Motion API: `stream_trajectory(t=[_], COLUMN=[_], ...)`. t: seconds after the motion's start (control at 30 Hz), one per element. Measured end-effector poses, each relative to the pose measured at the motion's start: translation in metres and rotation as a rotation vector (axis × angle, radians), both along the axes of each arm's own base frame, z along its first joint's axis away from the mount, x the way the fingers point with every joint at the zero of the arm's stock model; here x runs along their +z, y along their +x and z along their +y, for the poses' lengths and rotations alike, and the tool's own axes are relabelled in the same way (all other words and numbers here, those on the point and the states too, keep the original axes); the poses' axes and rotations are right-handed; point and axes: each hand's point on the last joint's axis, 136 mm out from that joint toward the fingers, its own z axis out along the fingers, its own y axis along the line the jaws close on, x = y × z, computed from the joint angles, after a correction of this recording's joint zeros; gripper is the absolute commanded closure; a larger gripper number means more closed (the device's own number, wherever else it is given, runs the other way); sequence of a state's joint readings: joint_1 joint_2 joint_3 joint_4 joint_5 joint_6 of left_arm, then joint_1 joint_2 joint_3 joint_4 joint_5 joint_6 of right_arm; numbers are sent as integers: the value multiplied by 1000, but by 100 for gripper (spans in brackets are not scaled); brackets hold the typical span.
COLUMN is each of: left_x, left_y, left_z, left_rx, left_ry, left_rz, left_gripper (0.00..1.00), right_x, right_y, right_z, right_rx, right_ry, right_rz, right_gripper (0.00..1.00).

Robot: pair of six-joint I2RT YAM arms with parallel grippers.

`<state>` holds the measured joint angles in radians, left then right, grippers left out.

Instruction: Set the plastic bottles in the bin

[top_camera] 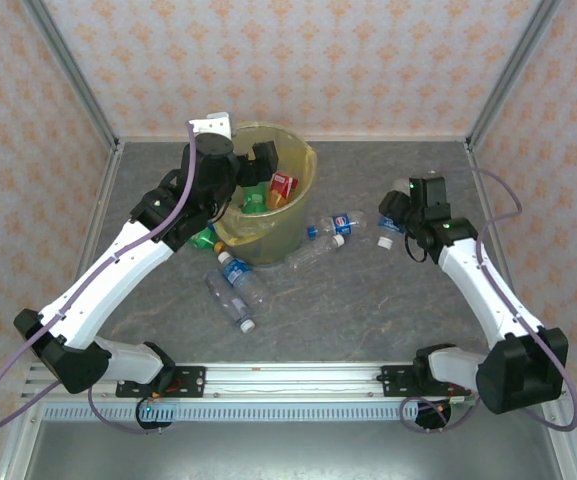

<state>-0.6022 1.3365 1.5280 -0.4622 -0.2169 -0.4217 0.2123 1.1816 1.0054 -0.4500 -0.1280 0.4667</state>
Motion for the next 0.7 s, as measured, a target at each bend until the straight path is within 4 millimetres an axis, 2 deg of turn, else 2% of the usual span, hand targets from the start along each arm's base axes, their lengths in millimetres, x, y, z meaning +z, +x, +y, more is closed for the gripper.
stream_trajectory(t=[0.2, 0.47, 0.6, 0.7], left_x=[0, -4, -2, 3], left_y=[-1, -2, -7, -11], left_z=[1, 2, 5, 11], left_rx=[2, 4, 11, 22], left_ry=[-7, -7, -16, -25], left_rz=[0, 8, 2, -10], left_gripper=[1, 1, 1, 1], right_x=[75, 167, 191, 200], right_y=[7, 1, 0, 4], right_z=[37, 106, 137, 161], right_rx=[94, 266, 333, 379], right_ry=[57, 119, 124, 116], right_rz=[-209, -466, -543, -574], right_gripper=[42, 42, 42, 42])
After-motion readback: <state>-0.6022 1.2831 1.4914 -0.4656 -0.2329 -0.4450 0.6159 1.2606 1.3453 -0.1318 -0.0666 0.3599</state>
